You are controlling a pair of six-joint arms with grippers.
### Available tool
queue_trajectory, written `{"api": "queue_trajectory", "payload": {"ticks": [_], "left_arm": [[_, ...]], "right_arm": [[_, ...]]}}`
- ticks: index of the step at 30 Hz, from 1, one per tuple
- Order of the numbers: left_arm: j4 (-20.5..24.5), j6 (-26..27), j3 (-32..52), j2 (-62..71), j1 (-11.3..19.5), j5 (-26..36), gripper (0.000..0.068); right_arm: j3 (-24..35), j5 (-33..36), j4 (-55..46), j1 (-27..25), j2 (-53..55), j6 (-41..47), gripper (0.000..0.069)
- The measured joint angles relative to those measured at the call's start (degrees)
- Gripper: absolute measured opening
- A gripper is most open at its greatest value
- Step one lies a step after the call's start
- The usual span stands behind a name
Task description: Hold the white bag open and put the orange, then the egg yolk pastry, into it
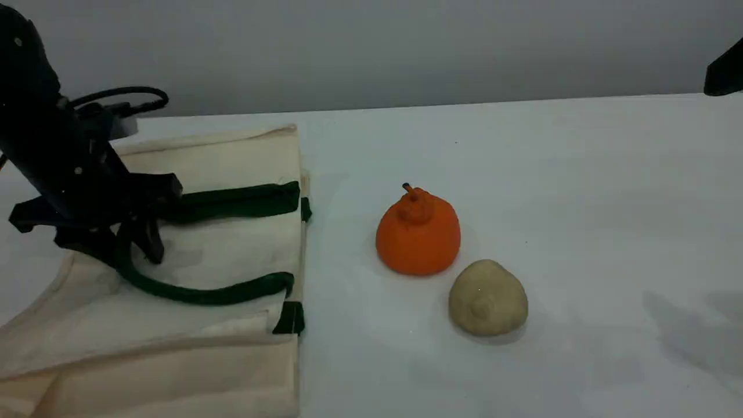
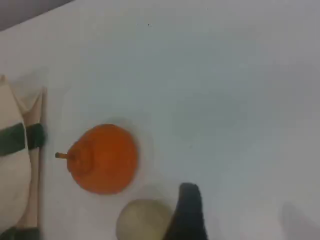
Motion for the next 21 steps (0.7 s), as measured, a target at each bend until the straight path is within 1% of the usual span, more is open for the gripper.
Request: {"api": "queue_trajectory", "payload": {"ticks": [4,5,8,10,12,15,21], "left_arm": [[0.0,1.5,0.0,0.0,0.0,-0.3,0.0092],[-0.1,2.0,0.1,0.0,0.0,-0.3,0.0071],[-1.9,4.5,0.1,-1.0,0.0,0.1,0.0071],[-4.7,7.3,-0.7,-2.4,0.0,1.4,0.0071],[-8.3,11.3,-1.9,-4.1,0.0,3.5,0.0071],[-15.6,17.8,-4.4,-7.3,0.0,8.0,0.0071],[-31.2,30.8,-8.9,-14.0,0.0,18.8,0.0071]], "right_arm": [[0.0,0.2,0.0,0.0,0.0,0.0,0.0562],[0.0,0.5,0.0,0.0,0.0,0.0,0.0562],[0.0,2.6,-0.1,0.0,0.0,-0.7,0.0562],[0.0,4.6,-0.1,0.0,0.0,-2.1,0.0562],[0.0,7.1,-0.1,0.0,0.0,-3.9,0.0562],[0.0,11.3,0.5,0.0,0.0,-6.3,0.0562],[0.0,16.4,7.1,0.0,0.0,-12.4,0.0562]]}}
